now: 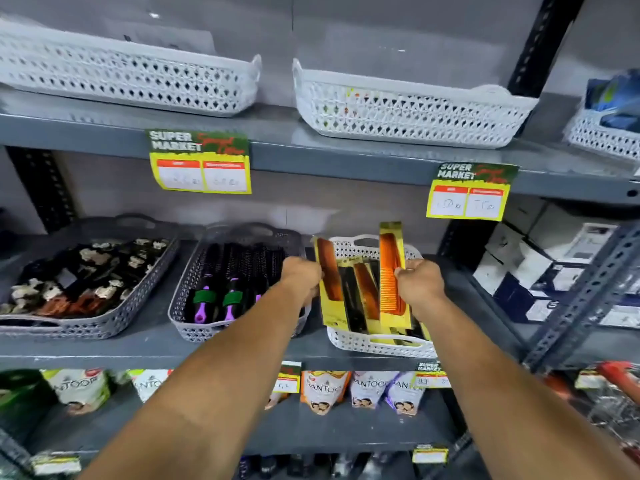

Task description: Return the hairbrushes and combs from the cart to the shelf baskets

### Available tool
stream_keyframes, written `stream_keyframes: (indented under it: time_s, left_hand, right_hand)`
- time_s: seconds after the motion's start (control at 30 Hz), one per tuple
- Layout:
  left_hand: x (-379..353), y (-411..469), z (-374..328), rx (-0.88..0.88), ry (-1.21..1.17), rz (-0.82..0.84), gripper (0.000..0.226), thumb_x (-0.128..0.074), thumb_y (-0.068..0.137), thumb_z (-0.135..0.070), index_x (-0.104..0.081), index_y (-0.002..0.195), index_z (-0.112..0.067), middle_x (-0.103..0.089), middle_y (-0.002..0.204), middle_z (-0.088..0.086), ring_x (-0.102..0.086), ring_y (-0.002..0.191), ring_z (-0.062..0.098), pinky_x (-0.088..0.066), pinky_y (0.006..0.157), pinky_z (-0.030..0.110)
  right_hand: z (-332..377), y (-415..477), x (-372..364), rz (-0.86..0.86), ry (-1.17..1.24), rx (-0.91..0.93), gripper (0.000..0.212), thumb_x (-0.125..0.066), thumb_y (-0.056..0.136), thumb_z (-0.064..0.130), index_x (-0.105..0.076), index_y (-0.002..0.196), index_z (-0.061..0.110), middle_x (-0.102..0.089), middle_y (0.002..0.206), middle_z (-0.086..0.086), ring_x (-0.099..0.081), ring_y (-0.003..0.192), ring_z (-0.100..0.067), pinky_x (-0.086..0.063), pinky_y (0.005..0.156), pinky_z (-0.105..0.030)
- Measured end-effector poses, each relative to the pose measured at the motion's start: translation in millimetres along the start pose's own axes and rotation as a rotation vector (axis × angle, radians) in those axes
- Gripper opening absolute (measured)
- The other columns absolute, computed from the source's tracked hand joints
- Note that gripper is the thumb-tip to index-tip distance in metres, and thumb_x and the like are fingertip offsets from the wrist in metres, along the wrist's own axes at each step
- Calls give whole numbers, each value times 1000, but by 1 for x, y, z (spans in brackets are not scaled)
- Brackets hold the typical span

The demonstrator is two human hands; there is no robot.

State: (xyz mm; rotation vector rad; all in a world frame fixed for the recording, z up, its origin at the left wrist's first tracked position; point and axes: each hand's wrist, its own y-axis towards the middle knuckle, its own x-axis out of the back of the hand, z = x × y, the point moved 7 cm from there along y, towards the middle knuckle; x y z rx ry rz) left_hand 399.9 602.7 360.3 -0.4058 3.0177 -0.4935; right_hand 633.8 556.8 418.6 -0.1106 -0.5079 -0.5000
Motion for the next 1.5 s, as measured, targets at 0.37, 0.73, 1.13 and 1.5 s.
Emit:
stream_keyframes:
  time_s: [0.37,0.73,1.13,1.5]
  left_hand:
    - [-63,42,2,0,182,16,35,-49,80,10,-54,53,-12,-52,61,12,-53,57,23,-52,59,39]
    - [-79,39,20,-2,417,8,23,-51,87,0,-62,107,4,-68,92,22,-63,65,25,-38,40,20]
    - [-83,32,31,-6,511,-4,32,-41,88,6,-56,115,9,-61,117,26,-61,108,34,-51,73,34]
    - [-91,17,15,-133,590,152,19,-45,89,-8,-63,83,-12,-63,84,12,-59,76,26,-49,67,32]
  right_hand:
    - [-48,57,2,26,-13,-72,30,-63,88,17,-61,118,12,-65,123,-11,-61,112,-31,-49,98,-37]
    - [-78,79,-29,110,16,-142,30,-60,90,13,-59,120,10,-67,119,-13,-64,108,-31,-50,89,-31]
    - [-81,73,-35,114,-254,-56,23,-57,92,9,-60,114,8,-66,115,-13,-63,102,-29,-40,74,-23]
    - [-54,49,-37,74,-590,297,23,-51,86,-1,-65,104,4,-55,130,-14,-59,108,-36,-52,83,-39]
